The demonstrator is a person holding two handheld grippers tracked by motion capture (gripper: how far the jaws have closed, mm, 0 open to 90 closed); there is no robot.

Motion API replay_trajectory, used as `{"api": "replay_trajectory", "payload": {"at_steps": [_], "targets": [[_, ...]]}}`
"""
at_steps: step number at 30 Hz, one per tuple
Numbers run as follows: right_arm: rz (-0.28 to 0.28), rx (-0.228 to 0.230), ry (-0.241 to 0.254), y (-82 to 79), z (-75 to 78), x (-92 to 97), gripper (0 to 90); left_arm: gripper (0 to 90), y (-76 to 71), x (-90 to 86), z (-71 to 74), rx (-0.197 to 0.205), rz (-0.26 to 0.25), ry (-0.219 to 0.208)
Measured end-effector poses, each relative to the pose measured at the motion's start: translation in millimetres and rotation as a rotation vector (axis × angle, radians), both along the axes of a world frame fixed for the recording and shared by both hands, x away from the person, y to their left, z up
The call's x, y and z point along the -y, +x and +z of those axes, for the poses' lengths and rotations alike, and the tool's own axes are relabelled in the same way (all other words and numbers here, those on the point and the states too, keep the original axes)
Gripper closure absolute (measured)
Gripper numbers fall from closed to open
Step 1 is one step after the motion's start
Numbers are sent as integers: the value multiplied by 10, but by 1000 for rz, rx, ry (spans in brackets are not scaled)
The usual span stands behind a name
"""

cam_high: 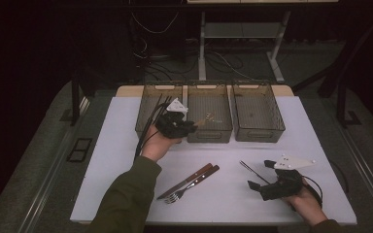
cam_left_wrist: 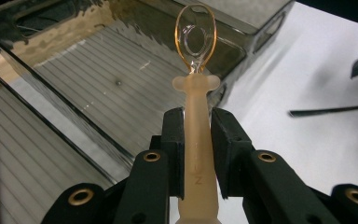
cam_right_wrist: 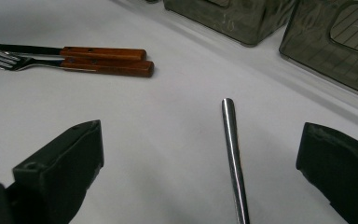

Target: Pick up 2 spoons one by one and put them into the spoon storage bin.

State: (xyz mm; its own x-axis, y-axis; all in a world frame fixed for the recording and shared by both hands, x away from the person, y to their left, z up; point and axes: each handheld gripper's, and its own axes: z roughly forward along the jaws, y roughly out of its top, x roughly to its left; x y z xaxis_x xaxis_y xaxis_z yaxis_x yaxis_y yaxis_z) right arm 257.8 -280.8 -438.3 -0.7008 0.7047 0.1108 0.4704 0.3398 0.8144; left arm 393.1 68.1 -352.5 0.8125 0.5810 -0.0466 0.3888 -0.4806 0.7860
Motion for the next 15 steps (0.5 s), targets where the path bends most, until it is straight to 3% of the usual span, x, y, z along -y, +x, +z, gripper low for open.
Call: {"api": "replay_trajectory", "payload": {"at_steps": [15], "targets": [[4,1,2,-2,2,-1,9,752,358,230,4,-11,60,16]]}}
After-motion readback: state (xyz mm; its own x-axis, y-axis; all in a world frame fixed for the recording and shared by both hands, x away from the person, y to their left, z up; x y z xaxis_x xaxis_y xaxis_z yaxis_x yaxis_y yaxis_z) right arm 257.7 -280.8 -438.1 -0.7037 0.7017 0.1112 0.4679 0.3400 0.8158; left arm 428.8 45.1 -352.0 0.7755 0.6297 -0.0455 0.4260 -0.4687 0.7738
